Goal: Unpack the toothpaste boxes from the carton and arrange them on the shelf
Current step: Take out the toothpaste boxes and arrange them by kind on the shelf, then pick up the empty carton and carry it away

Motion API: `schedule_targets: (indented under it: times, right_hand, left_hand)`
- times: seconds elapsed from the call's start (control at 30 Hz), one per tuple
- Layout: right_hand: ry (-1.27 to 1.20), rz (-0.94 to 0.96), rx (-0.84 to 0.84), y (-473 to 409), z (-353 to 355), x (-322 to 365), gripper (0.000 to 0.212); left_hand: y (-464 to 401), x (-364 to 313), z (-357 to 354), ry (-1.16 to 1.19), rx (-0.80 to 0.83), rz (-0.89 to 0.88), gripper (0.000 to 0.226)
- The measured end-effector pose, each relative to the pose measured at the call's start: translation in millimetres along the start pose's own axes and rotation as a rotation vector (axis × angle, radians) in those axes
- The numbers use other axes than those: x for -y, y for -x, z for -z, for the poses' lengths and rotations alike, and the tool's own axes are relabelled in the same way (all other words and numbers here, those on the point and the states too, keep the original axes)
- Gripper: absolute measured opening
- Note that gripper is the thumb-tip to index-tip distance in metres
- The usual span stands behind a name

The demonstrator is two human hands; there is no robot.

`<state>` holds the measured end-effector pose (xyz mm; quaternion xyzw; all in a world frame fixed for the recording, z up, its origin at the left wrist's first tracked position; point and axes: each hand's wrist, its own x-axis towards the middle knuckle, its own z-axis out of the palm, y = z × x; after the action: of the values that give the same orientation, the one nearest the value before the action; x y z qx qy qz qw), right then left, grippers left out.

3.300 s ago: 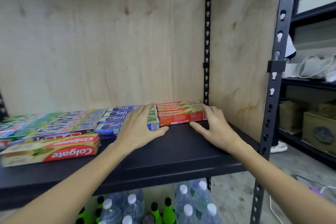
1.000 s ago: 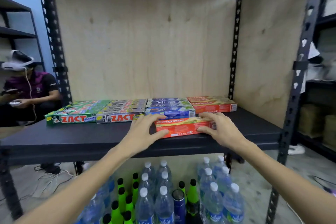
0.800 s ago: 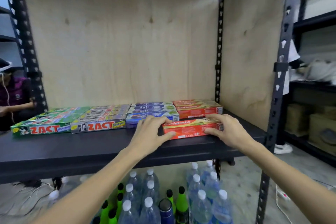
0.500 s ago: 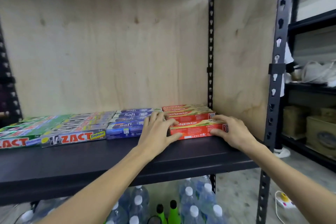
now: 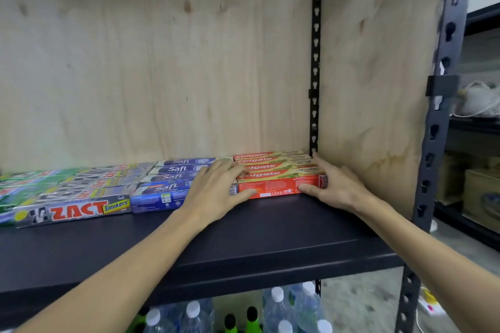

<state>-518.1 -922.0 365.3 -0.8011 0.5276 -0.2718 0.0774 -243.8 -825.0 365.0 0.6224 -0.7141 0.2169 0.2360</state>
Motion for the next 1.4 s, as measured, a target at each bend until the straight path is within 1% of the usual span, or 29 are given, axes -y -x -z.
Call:
schedule_targets:
  times: [0.1, 0.2, 0.3, 0.4, 0.5, 0.63, 0.77, 0.9, 1.03, 1.17, 1.23, 1.3, 1.4]
  right_hand:
    - [0.019, -0.029, 0.021, -4.4, -2.7, 0.9, 0.092]
    - [-0.012, -0.04, 0.027, -5.4, -5.5, -1.0, 0.091]
    - [-0.047, -0.056, 0.028, -3.3, -8.4, -3.0, 0.099]
    - [-0.003, -0.067, -0.028, 2.3, -8.2, -0.5, 0.095]
    - [0.095, 0.001, -0.143, 12.0, -5.0, 9.3, 0.092]
    - [0.167, 0.115, -0.215, 25.4, 0.0, 20.9, 0.09]
    - [0.171, 0.107, -0.199, 44.5, 4.3, 28.2, 0.095]
    - [0.119, 0.104, -0.17, 67.3, 8.5, 39.7, 0.098]
    - [0.063, 0.042, -0.135, 87.3, 7.6, 49.9, 0.1]
    - [-0.039, 0.044, -0.17, 113.2, 2.5, 60.3, 0.091]
    - [-0.075, 0.05, -0.21, 131.2, -3.8, 68.3, 0.087]
    - [-0.142, 0.013, -0.247, 150.6, -12.6, 80.1, 0.08]
    - [-0.264, 0.012, -0.36, 181.8, -28.5, 97.4, 0.074]
  left_hand:
    - [-0.8, 1.1, -1.2, -0.015, 0.027, 0.054, 0.072]
    - [-0.6, -0.4, -0.8, -0.03, 0.033, 0.071, 0.077]
    - [1.1, -4.5, 2.6, -0.007, 0.045, 0.086, 0.078]
    - [3.4, -9.3, 6.8, 0.015, 0.067, 0.1, 0.08]
    - [5.7, -12.7, 11.5, 0.039, 0.097, 0.125, 0.083]
    - [11.9, -14.9, 17.0, 0.043, 0.018, 0.145, 0.079]
    - [22.9, -13.2, 23.6, 0.031, -0.021, 0.183, 0.087]
    - [39.6, -14.3, 33.1, 0.021, 0.017, 0.2, 0.096]
    - [63.1, -16.7, 47.3, 0.006, 0.048, 0.229, 0.099]
    - [86.2, -19.9, 60.4, 0.026, 0.1, 0.3, 0.1]
    - [99.8, -21.2, 65.9, 0.057, 0.086, 0.36, 0.096]
    - [118.7, -22.3, 70.8, 0.014, 0.054, 0.391, 0.091]
    - [162.3, -21.6, 80.5, -0.075, -0.051, 0.333, 0.091]
